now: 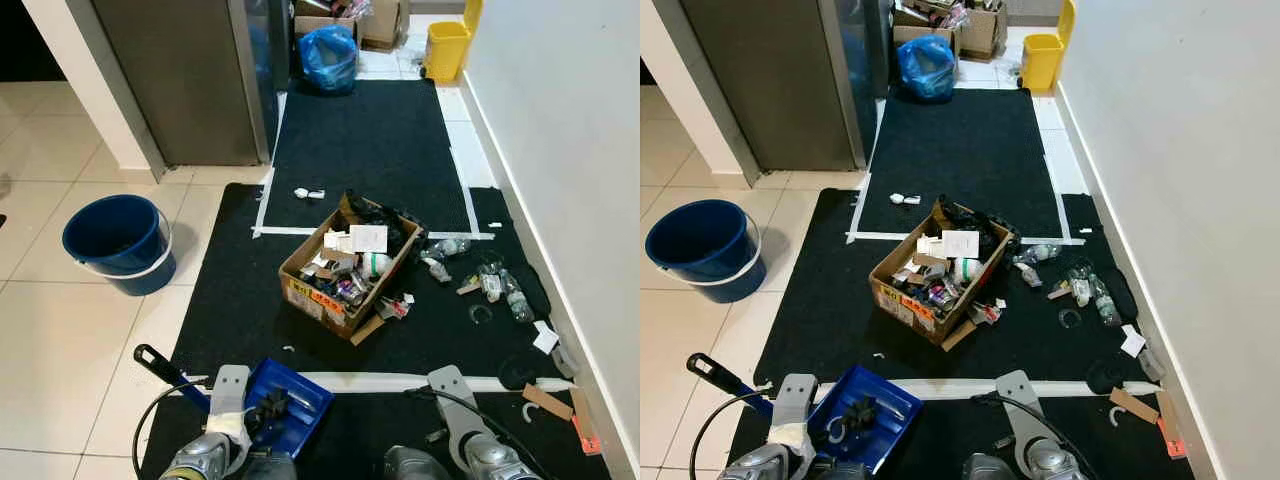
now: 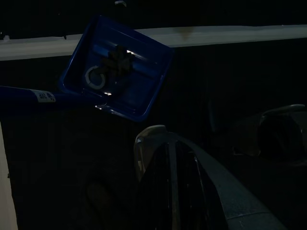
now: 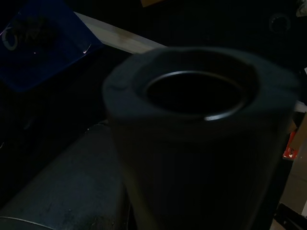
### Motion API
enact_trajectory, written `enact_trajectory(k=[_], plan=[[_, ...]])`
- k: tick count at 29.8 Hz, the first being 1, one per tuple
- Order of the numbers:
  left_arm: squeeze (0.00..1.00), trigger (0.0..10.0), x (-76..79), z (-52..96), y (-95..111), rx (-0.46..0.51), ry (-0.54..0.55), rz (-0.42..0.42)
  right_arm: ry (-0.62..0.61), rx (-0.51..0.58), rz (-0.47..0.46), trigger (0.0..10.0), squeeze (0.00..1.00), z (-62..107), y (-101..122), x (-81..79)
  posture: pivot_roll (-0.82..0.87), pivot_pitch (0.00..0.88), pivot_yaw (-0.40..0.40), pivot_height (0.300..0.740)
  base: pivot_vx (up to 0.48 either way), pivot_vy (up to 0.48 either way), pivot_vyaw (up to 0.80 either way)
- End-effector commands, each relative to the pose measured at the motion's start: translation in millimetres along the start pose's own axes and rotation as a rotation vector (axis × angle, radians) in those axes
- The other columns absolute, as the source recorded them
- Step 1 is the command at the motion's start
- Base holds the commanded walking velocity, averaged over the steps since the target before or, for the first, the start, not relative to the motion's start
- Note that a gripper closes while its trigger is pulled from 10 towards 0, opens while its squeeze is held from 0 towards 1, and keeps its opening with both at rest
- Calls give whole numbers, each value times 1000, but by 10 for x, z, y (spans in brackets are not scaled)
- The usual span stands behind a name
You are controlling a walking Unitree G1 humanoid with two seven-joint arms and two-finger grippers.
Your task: Sweep floor
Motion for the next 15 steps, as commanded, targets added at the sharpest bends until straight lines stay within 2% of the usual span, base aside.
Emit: enact_trajectory(k=[1, 9, 15], plan=[[0, 10000, 39, -10, -34, -6, -9, 17, 3, -51, 3, 10000, 0, 15, -114, -18, 151, 0, -16, 740, 0, 0, 0], [0, 10000, 26, -6, -35, -2, -1, 26, 14, -55, 0, 10000, 0, 16, -126, -33, 154, 0, -15, 740, 0, 0, 0], [0, 10000, -20, 1, -10, 31, 42, 70, 15, -58, 3, 10000, 0, 16, -128, -36, 158, 0, -16, 740, 0, 0, 0]])
Point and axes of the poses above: a point about 5 cm out from each wrist's last joint towards the gripper, its own z axis pointing back from the gripper into the wrist, its own y axis along the axis of the wrist's last joint, x = y × z, the point moved 2 cm from there along -z, pointing out of the wrist towards the gripper, and after that the axes turned 3 degrees about z, right-handed, at the moved point
